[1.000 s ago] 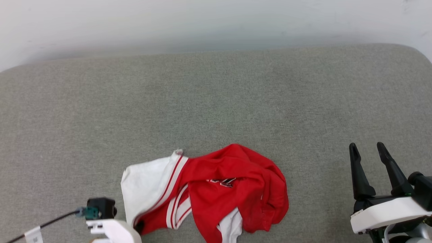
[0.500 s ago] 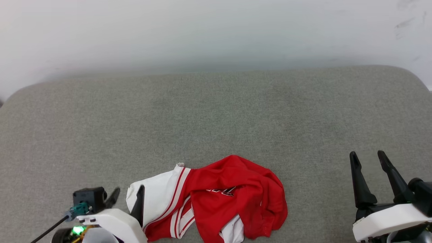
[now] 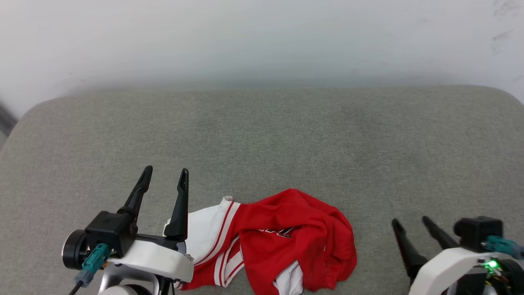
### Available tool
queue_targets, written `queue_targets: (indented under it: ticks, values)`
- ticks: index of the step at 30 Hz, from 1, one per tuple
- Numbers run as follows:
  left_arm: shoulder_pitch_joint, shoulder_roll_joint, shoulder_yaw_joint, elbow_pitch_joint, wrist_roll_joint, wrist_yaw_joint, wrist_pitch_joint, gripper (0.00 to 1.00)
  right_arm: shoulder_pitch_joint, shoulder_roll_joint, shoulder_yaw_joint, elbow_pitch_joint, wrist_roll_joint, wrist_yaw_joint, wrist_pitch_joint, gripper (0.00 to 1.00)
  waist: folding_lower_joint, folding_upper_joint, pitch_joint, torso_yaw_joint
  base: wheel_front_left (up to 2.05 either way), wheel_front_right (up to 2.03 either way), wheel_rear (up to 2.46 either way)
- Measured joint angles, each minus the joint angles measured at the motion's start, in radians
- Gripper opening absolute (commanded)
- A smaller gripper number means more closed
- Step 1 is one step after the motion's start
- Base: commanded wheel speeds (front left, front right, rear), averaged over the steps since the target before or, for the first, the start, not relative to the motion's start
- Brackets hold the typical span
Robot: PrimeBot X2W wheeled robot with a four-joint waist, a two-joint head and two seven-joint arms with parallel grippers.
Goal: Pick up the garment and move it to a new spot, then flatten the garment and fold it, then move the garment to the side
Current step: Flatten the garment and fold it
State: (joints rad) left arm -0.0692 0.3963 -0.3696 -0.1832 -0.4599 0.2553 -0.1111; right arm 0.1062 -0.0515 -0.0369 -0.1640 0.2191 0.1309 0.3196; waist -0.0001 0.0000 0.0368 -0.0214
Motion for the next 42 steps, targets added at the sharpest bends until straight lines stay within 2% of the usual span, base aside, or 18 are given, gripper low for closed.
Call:
queue_targets:
  ticks: [3,6,10,19,20,21,22,23,24,29,34,38,42]
  values:
    - [-0.001,-0.002,-0.011,-0.025,0.012,0.005,-0.007,1.0,-0.011,-0.004,0.068,-0.005,0.0,0.0,0.144,1.0,0.0,0.0,0.006,0.025,0.0,0.0,0.0]
    - [-0.004,-0.006,-0.023,-0.051,0.026,0.01,-0.006,1.0,-0.03,-0.044,0.134,-0.009,0.031,0.0,0.267,1.0,0.0,0.0,0.012,0.056,0.0,0.0,0.0]
    - [-0.016,-0.018,-0.038,-0.07,0.033,0.012,-0.007,1.0,-0.069,-0.097,0.204,0.0,0.064,0.0,0.375,1.0,0.0,0.0,0.024,0.101,0.0,0.0,0.0]
    - [-0.033,-0.037,-0.045,-0.041,0.022,0.004,-0.033,1.0,-0.166,-0.16,0.289,0.095,0.117,0.0,0.437,1.0,0.0,0.0,0.073,0.182,0.0,0.0,0.0]
    - [-0.035,-0.04,-0.045,-0.037,0.018,0.003,-0.034,1.0,-0.172,-0.165,0.289,0.103,0.114,0.0,0.438,0.97,0.0,0.0,0.079,0.187,0.0,0.0,0.0]
    - [-0.035,-0.041,-0.046,-0.033,0.016,0.003,-0.035,1.0,-0.178,-0.169,0.289,0.109,0.114,0.0,0.439,0.4,0.0,0.0,0.083,0.191,0.0,0.0,0.0]
    - [-0.035,-0.042,-0.045,-0.03,0.015,0.003,-0.04,1.0,-0.185,-0.17,0.288,0.11,0.117,0.0,0.439,0.11,0.0,0.0,0.088,0.195,0.0,0.0,0.0]
    - [-0.036,-0.044,-0.044,-0.029,0.015,0.003,-0.043,1.0,-0.195,-0.174,0.288,0.109,0.116,0.0,0.439,0.0,0.0001,0.0,0.093,0.197,0.0,0.0,0.0]
    - [-0.04,-0.048,-0.043,-0.025,0.015,0.003,-0.051,1.0,-0.232,-0.205,0.272,0.099,0.113,0.0,0.446,0.0,0.0,0.0,0.106,0.2,0.0,0.0,0.0]
    - [-0.062,-0.057,-0.044,-0.026,0.015,0.003,-0.061,1.0,-0.347,-0.276,0.244,0.091,0.106,0.0,0.453,0.0,0.0,0.0,0.133,0.202,0.0,0.0,0.0]
    - [-0.096,-0.07,-0.057,-0.025,0.016,-0.008,-0.072,1.0,-0.541,-0.356,0.246,0.154,0.102,0.0,0.424,0.0,0.0001,0.0,0.178,0.209,0.0,0.0,0.0]
    - [-0.134,-0.093,-0.076,-0.013,0.018,-0.025,-0.086,1.0,-0.699,-0.394,0.27,0.232,0.105,0.001,0.383,0.0,0.0001,0.0,0.226,0.228,0.0,0.0,0.0]
    - [-0.172,-0.116,-0.088,0.005,0.019,-0.039,-0.1,1.0,-0.823,-0.399,0.313,0.33,0.117,0.001,0.328,0.0,0.0002,0.0,0.276,0.251,0.0,0.0,0.0]
